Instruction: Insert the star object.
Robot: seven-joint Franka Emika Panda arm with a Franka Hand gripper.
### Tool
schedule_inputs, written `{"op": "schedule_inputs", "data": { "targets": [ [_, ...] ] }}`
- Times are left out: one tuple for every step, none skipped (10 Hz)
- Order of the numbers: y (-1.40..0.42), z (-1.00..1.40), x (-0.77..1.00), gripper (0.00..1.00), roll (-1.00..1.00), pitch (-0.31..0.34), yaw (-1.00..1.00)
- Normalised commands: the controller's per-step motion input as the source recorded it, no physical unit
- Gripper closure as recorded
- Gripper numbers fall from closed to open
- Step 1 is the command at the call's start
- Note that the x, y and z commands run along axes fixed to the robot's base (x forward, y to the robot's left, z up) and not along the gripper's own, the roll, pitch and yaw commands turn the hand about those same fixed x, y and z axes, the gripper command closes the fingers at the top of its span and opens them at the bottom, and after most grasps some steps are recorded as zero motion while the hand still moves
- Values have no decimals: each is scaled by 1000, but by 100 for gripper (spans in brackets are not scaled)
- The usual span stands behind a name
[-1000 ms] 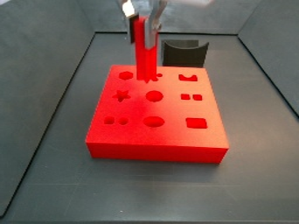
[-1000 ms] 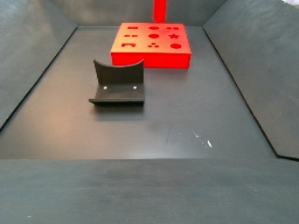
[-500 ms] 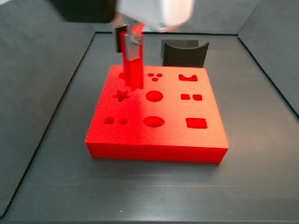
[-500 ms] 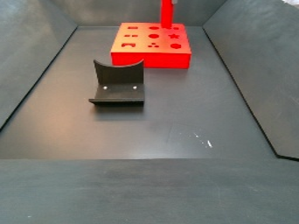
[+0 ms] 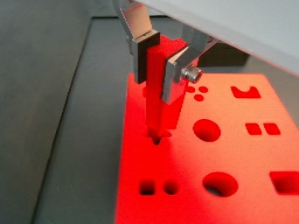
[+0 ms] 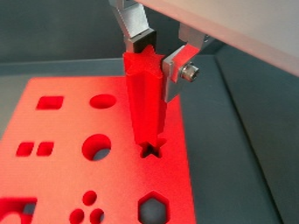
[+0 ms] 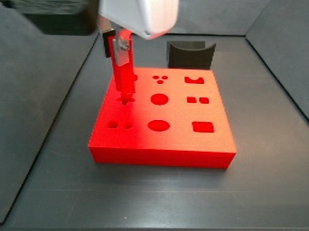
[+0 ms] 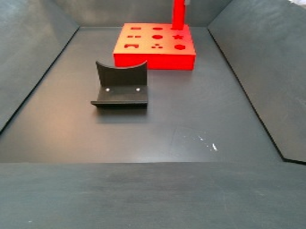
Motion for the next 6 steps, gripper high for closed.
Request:
{"op": "schedule_inputs", "data": {
  "targets": [
    [0, -71, 63, 100, 0, -93, 891],
    [0, -114, 94, 100, 0, -89, 794],
    [0, -134, 0, 100, 0, -114, 660],
    [0, -294, 0, 100, -1, -239, 234],
    [0, -151, 0, 100, 0, -144, 91],
    [0, -74, 0, 100, -19, -100, 46]
  ]
}}
